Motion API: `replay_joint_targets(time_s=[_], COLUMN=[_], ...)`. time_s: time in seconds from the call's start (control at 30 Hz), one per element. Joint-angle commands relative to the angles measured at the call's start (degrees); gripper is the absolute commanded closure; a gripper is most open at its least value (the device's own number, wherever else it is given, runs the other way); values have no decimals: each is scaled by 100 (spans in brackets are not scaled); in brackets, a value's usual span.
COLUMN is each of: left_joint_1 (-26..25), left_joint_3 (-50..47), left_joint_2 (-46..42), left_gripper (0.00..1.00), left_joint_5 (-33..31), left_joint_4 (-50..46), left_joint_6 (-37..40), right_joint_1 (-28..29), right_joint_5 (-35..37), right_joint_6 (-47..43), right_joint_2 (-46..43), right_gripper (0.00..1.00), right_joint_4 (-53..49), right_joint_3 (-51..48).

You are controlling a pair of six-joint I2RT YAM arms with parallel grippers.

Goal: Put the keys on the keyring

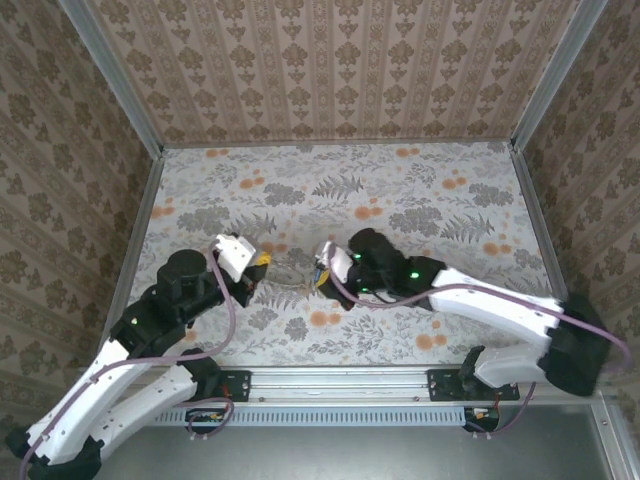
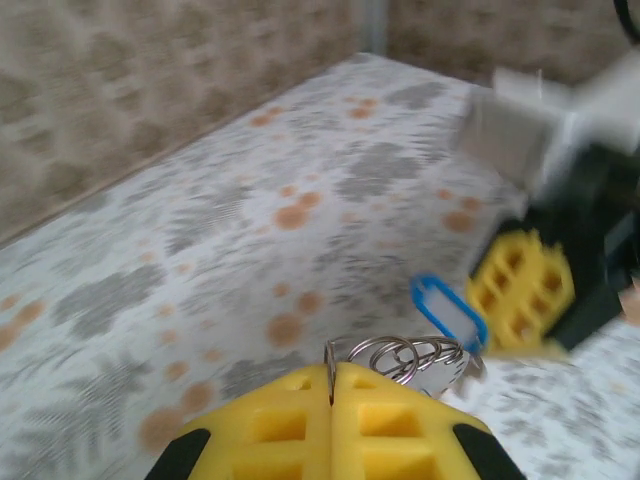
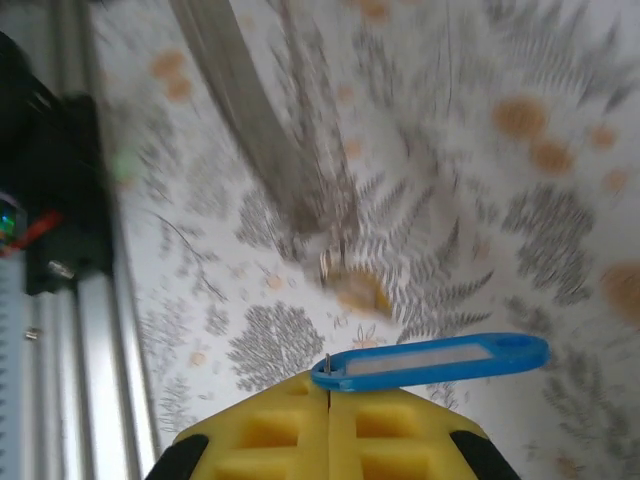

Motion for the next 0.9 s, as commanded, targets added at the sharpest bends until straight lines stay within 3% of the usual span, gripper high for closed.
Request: replay_joint_targets(time_s=[0.0,0.13,0.23,0.4,0.57,0.7,0.87], left_joint_1=[-178,-216,-211,-207,-198,-190,-186], left_joint_3=[286,668,793,824,906,875,792], left_joint_2=[248,808,1062,1144,1197,1162,1108], left_gripper=[100,100,100,100,100,100,100], left_joint_5=[1286,1827,2279,2813,3412,3542,3517], left_joint_4=[472,401,446,417,286,245,382], left_joint_6=[551,741,798,969,1077,1135,1115], right_joint_1=[-22,-11,-20,-55,-60,-60,-74], right_joint_5=[-370,-374,-797,-798,-1203,-1346,-845], right_joint_6=[-353,-404,-651,-934,-1119,-1221,-1232], right_joint_2=[-720,-1144,-1350,-1347,-1505,-1500,-709], right_gripper=[100,100,100,100,100,100,100], right_joint_4=[-72,-57,-137,-613,-380,-439,-1356], right_joint_3=[-155,-260,-247,-27,-113,-7,694])
